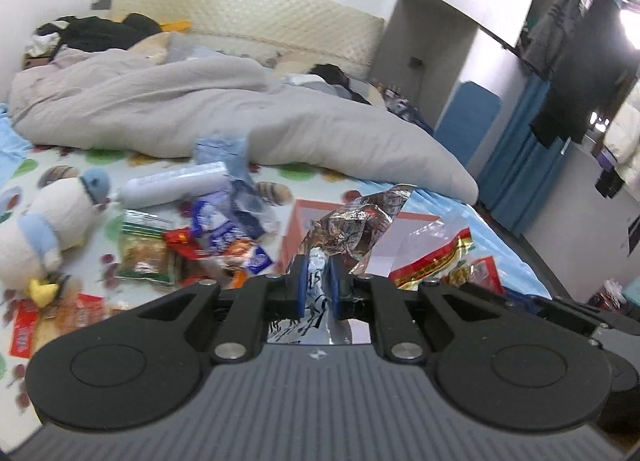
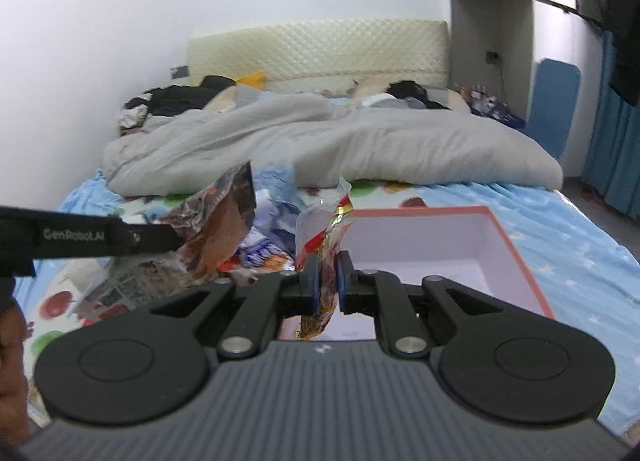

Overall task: Organize snacks
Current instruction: 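Lift the shrimp-snack bag with the left gripper and carry it over the pink box, then open the left gripper to drop the bag into the pink box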

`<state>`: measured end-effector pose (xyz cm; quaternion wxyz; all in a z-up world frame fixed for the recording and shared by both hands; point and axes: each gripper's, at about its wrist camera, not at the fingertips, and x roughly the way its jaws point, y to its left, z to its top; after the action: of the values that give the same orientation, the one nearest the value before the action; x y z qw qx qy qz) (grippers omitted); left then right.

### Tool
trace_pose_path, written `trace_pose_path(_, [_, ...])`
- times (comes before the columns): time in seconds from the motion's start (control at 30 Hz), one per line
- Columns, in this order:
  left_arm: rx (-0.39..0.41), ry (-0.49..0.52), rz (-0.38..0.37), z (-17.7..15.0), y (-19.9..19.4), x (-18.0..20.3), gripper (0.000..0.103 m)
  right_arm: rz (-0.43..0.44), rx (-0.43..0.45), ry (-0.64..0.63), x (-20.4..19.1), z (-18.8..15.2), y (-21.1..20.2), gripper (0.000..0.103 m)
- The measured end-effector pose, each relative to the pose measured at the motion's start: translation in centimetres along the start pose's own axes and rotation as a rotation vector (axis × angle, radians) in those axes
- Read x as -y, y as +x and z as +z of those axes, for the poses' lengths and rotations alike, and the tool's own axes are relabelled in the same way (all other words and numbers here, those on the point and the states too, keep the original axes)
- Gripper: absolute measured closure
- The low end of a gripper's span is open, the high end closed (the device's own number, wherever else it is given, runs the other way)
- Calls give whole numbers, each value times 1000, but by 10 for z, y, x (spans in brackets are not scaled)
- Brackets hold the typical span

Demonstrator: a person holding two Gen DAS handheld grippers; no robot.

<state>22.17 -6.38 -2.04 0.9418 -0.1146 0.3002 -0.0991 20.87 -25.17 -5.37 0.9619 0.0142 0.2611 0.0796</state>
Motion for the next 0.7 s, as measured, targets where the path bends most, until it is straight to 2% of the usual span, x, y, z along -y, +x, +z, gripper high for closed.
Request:
trace_pose_path(0.3, [-115, 55, -91, -2, 65, 38, 89, -50, -68, 60, 47, -9, 29, 91])
trace_pose_path(0.47, [-180, 46, -104, 2, 104, 45, 89, -52, -128, 38, 58, -11, 58, 91])
trace_pose_path(0.7, [-272, 114, -138, 0, 163, 62, 89, -96, -191, 104, 84, -28, 93, 90])
